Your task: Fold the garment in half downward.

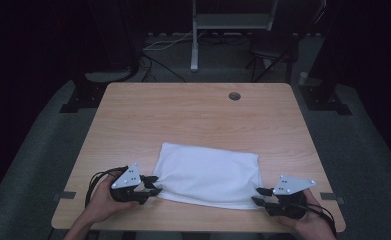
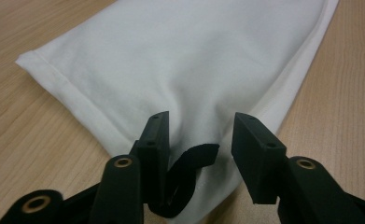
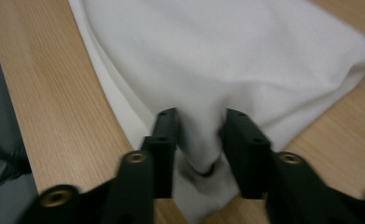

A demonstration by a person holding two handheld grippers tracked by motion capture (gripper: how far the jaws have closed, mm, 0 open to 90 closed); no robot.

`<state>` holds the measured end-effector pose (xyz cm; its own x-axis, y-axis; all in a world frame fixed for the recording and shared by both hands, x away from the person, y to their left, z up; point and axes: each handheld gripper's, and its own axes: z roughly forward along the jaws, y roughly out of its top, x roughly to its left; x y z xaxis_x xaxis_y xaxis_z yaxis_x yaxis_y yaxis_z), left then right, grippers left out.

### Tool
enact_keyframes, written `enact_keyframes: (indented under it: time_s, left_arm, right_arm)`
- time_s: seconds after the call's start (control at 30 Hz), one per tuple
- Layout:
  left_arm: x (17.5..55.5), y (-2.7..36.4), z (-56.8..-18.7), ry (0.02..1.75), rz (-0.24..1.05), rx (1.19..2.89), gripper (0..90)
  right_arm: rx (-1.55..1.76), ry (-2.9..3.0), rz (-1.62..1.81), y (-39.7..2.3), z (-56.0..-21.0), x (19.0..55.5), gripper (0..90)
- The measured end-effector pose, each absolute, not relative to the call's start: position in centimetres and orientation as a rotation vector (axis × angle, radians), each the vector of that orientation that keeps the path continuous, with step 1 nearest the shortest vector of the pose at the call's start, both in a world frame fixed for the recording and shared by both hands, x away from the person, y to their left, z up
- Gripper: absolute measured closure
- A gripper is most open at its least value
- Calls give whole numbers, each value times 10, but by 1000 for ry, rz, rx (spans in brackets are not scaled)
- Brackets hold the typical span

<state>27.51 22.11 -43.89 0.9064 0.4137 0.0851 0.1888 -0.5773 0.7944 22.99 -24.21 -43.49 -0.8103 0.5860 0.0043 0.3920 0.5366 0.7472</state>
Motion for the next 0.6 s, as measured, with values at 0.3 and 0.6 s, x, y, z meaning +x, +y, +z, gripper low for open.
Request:
enact_keyframes:
  time_s: [0.3, 0.6]
  left_arm:
    - [273, 220, -436, 434, 335, 2209, 786]
    - [262, 222, -436, 414, 261, 2220, 761]
  right_arm:
    - [851, 2544, 1178, -248, -426, 226, 820]
    - [867, 2592, 1152, -258, -425, 219, 800]
